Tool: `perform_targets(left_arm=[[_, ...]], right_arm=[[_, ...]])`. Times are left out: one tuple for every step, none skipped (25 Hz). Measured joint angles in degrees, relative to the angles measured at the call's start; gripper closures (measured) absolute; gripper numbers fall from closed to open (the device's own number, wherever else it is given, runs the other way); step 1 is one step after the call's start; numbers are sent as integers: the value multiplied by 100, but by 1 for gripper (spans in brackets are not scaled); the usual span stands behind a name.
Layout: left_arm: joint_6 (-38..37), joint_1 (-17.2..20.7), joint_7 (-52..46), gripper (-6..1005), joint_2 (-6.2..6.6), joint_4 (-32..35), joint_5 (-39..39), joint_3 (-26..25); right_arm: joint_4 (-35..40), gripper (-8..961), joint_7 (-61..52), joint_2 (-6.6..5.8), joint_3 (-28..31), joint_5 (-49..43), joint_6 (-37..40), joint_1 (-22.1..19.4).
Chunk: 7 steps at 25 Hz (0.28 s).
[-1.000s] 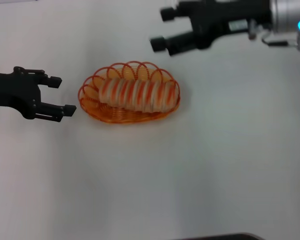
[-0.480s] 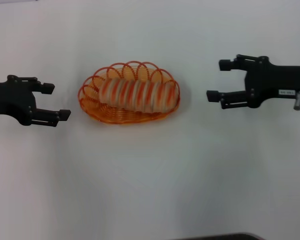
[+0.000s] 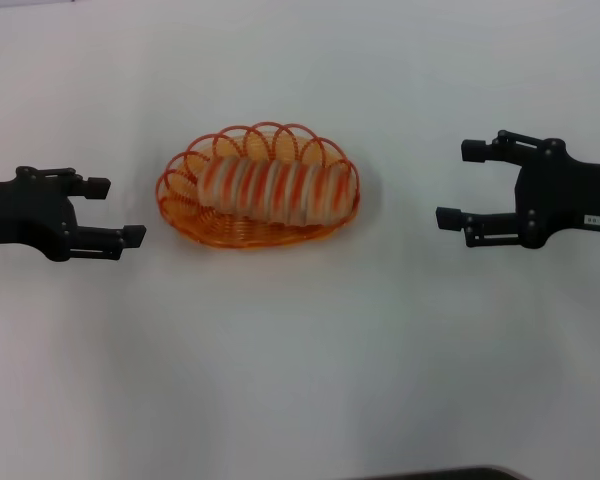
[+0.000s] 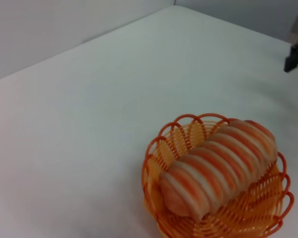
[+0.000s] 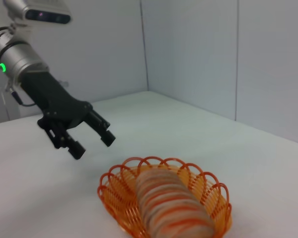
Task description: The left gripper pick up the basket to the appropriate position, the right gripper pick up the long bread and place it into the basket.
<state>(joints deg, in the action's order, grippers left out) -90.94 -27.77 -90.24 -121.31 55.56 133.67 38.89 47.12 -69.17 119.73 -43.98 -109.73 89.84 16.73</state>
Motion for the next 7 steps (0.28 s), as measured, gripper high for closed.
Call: perform_targets(left_arm=[[2, 2, 2, 151, -8, -2, 0, -48], [4, 3, 5, 151, -12, -3, 0, -82], [7, 3, 4, 151, -14, -5, 0, -114], [7, 3, 2, 151, -14, -9, 0, -127], [8, 3, -4, 151, -15, -13, 0, -140], [9, 3, -10, 151, -16, -15, 0, -147], [12, 3, -13, 151, -16, -18, 0, -158]], right_arm=[[-16, -4, 73, 0, 12, 0, 11, -38], [-26, -4, 123, -1, 24, 2, 15, -65], [-33, -4, 167, -2, 35, 3, 19, -92], [-37, -4, 188, -2, 45, 3, 20, -113], [-41, -4, 203, -2, 57, -2, 21, -129], [-45, -4, 216, -2, 65, -9, 22, -142], [-49, -4, 221, -2, 76, -13, 22, -145]])
